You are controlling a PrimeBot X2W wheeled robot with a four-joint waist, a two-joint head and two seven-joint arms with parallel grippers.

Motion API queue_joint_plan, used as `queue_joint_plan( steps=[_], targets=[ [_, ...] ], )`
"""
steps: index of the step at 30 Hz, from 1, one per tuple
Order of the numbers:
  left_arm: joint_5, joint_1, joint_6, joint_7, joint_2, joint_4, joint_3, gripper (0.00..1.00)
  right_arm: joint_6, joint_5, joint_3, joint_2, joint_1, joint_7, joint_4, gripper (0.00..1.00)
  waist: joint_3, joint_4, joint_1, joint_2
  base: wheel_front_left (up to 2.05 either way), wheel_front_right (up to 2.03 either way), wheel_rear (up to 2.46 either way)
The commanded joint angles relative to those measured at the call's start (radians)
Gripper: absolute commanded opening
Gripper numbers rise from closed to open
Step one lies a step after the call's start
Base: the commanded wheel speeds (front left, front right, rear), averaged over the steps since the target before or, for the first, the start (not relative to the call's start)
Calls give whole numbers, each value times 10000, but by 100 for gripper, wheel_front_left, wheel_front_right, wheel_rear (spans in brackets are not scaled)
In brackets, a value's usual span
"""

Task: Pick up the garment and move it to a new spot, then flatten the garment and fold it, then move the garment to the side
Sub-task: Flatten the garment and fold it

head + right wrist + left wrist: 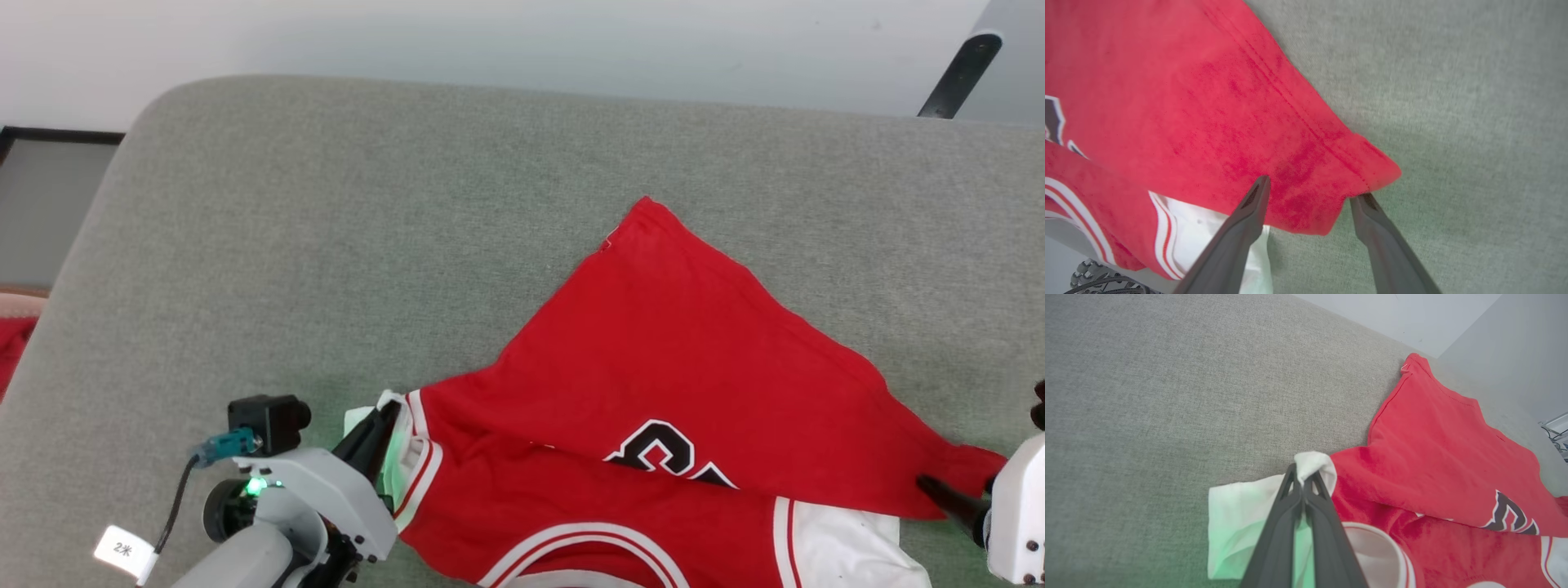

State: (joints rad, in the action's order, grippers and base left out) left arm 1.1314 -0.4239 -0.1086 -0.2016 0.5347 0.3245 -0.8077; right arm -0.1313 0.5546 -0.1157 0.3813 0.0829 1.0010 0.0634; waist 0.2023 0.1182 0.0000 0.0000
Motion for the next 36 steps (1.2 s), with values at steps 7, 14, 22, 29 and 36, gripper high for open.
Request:
queue_joint_plan(
  steps=[7,14,22,29,36],
  targets=[
    [27,158,-139,75,157,-176,26,0,12,309,575,276,641,-565,1563,100,-156,-103,0,0,0,0,0],
    [-59,-13,-67,159,40,-238,-106,0,12,59,2082,708,2800,-1370,1795,100,-157,132,0,0,0,0,0],
    [-266,-471,144,320,-462,-99,-422,0,12,133,3882,980,5492,-1603,-301,100,79,914,0,0,0,0,0],
    [-430,-1043,462,298,-1098,238,-639,0,12,387,5184,1010,7609,-675,-2612,100,649,1655,0,0,0,0,0],
    [-597,-1671,877,245,-1712,684,-840,0,12,198,6155,859,9384,442,-4738,100,1361,2252,0,0,0,0,0]
  ],
)
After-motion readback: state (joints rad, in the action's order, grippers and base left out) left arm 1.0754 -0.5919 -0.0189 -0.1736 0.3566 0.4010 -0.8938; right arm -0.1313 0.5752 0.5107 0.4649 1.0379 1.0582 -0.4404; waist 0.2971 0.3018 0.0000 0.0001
